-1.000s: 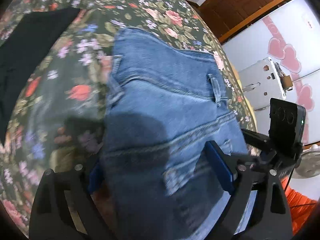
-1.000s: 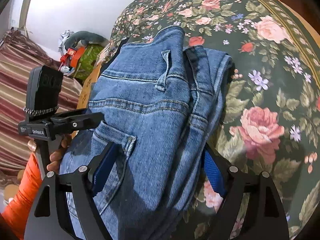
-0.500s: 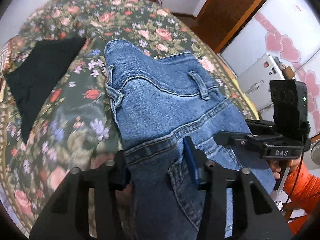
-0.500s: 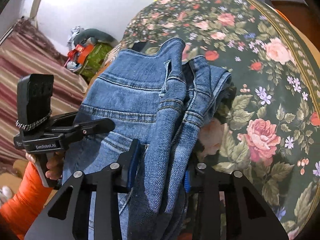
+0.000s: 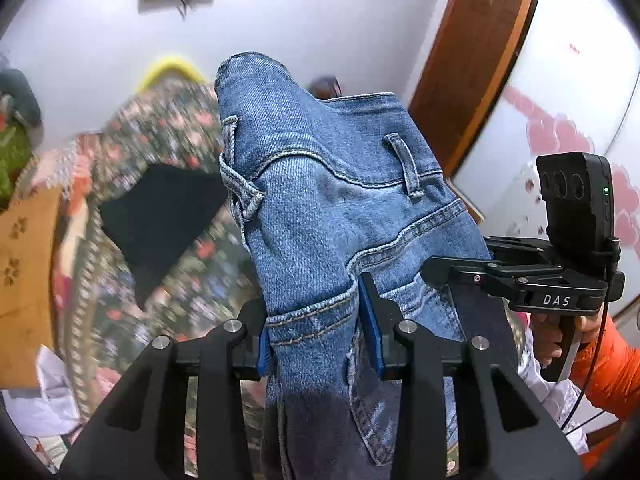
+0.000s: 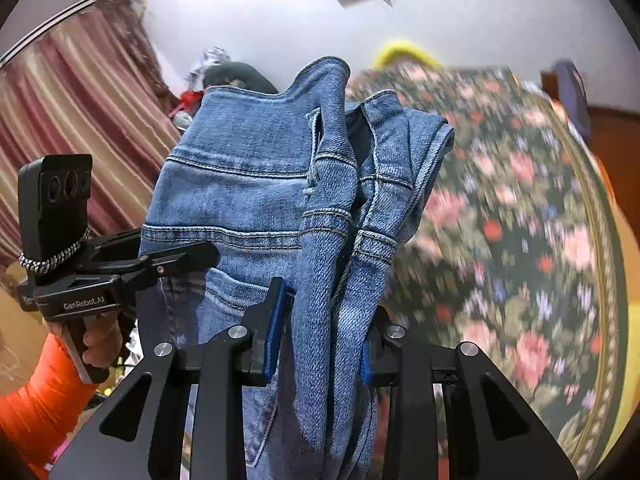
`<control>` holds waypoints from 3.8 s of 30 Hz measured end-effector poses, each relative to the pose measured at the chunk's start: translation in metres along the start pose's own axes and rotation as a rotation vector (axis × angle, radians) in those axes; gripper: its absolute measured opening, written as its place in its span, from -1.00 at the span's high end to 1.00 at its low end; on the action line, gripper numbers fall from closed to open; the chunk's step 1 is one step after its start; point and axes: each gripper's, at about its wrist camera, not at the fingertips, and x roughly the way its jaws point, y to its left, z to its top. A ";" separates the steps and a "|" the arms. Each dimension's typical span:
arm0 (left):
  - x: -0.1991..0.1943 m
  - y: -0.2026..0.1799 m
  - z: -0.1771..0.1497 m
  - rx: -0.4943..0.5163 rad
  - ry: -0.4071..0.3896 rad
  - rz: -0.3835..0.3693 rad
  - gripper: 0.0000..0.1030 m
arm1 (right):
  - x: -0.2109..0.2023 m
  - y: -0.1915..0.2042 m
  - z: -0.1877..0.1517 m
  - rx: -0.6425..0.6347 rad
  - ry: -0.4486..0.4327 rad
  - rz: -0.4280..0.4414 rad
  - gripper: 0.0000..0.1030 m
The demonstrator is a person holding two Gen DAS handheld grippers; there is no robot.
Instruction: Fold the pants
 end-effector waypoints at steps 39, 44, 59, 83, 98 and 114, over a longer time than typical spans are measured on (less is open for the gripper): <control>0.205 0.275 0.099 -0.224 0.004 0.216 0.31 | 0.304 -0.041 0.172 -0.161 0.197 -0.142 0.49; 0.230 0.280 0.095 -0.236 0.037 0.216 0.19 | 0.305 -0.051 0.168 -0.164 0.218 -0.143 0.48; 0.186 0.258 0.076 -0.211 0.057 0.346 0.03 | 0.252 -0.048 0.154 -0.237 0.215 -0.307 0.10; -0.151 0.020 0.025 -0.055 -0.490 0.408 0.03 | -0.052 0.145 0.088 -0.413 -0.364 -0.230 0.10; -0.230 -0.052 -0.042 -0.042 -0.683 0.443 -0.95 | -0.112 0.180 0.021 -0.415 -0.547 -0.151 -0.13; -0.242 -0.059 -0.063 -0.059 -0.717 0.452 -0.99 | -0.121 0.185 0.001 -0.392 -0.602 -0.201 -0.99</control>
